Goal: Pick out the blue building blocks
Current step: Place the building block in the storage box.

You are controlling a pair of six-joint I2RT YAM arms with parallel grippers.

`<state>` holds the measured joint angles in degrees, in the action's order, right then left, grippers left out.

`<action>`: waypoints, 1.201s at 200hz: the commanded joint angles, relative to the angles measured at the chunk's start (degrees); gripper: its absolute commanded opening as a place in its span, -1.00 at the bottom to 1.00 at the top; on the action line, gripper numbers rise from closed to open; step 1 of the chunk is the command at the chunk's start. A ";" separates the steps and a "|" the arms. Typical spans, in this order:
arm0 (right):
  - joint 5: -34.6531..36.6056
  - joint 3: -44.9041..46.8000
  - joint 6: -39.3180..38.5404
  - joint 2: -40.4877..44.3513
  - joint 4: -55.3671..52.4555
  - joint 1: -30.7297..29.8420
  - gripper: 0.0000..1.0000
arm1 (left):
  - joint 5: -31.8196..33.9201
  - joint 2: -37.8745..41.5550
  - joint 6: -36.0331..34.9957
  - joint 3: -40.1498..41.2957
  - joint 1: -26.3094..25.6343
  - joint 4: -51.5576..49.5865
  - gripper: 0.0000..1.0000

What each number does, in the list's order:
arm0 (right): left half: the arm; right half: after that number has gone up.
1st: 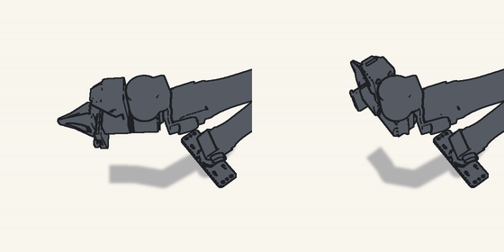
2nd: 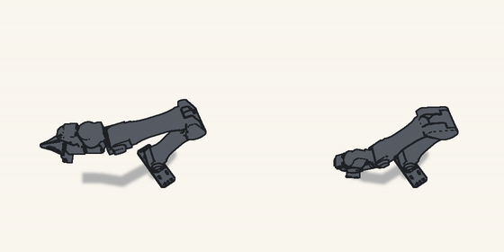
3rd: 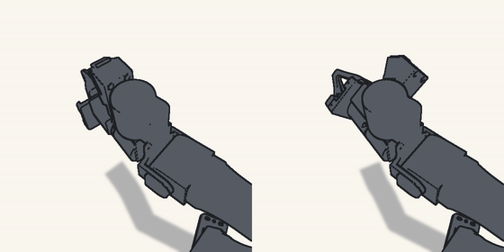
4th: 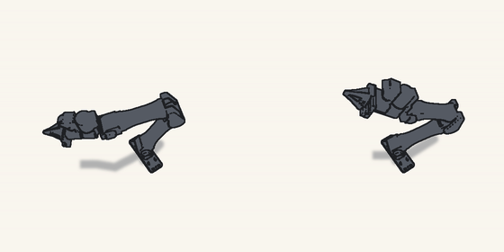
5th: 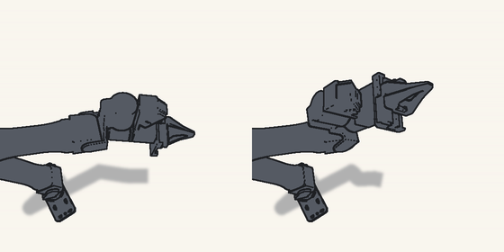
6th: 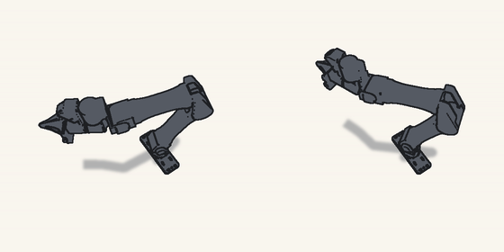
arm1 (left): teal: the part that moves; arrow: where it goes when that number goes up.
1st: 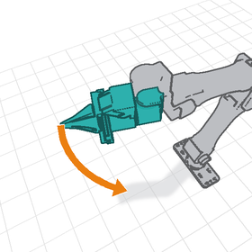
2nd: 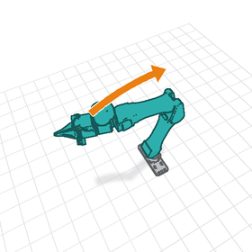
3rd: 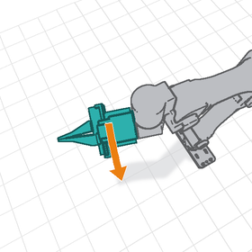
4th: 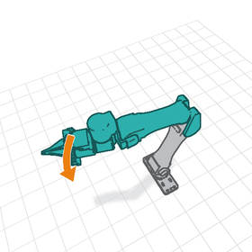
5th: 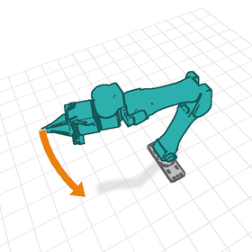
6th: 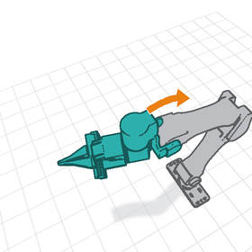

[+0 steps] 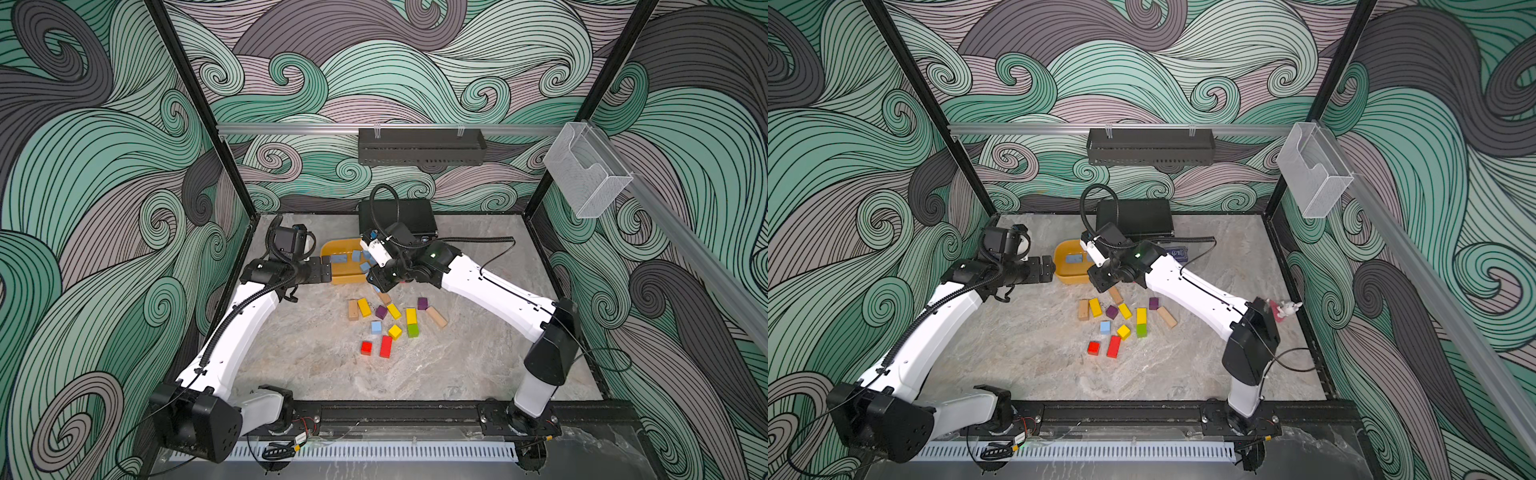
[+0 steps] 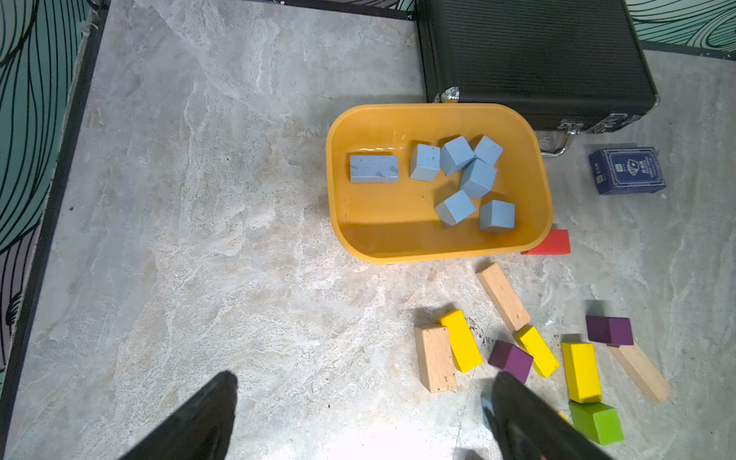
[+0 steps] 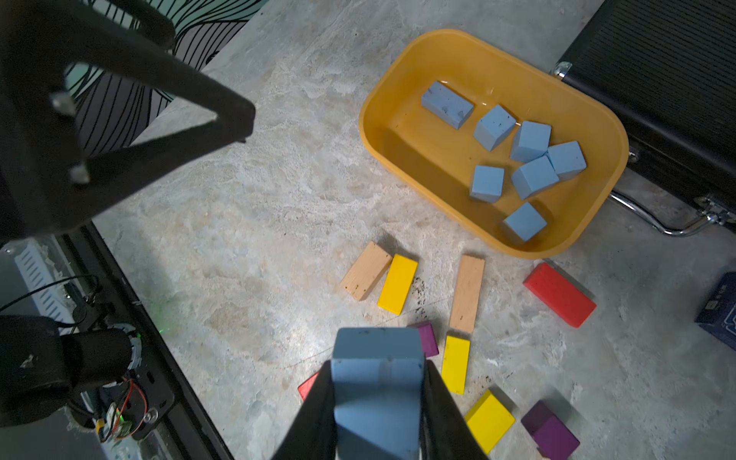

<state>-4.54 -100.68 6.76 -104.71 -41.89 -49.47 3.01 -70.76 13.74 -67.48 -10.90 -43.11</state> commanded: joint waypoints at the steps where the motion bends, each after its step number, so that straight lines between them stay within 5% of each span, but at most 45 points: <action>1: 0.50 -4.20 -2.14 -3.12 -1.88 1.59 -1.00 | -1.27 -0.97 0.18 -2.10 1.68 1.75 0.97; 240: 1.74 -44.95 -5.71 -43.28 -1.31 5.53 -1.00 | -1.80 -10.36 -2.44 -0.28 6.33 6.42 0.97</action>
<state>-3.40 -142.26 1.83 -145.95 -43.51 -44.12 0.40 -80.86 12.21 -67.99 -5.02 -37.23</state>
